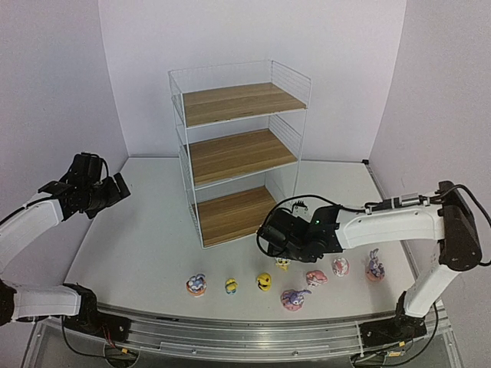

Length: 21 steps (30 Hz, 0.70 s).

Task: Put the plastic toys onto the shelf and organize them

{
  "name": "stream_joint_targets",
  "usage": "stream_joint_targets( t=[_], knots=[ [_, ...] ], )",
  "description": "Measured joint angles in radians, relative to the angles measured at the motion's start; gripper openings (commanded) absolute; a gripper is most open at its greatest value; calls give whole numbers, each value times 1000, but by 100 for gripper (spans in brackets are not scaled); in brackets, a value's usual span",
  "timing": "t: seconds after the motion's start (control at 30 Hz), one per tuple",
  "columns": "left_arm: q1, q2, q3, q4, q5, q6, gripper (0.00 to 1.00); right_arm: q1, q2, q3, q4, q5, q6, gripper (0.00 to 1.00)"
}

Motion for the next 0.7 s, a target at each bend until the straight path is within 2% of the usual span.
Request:
stream_joint_targets(
  t=[0.4,0.7],
  knots=[
    [0,5,0,0,5,3,100,2,131,47,-14,7,66,74],
    [0,9,-6,1,4,3,100,4,141,47,-14,-19,83,73]
  ],
)
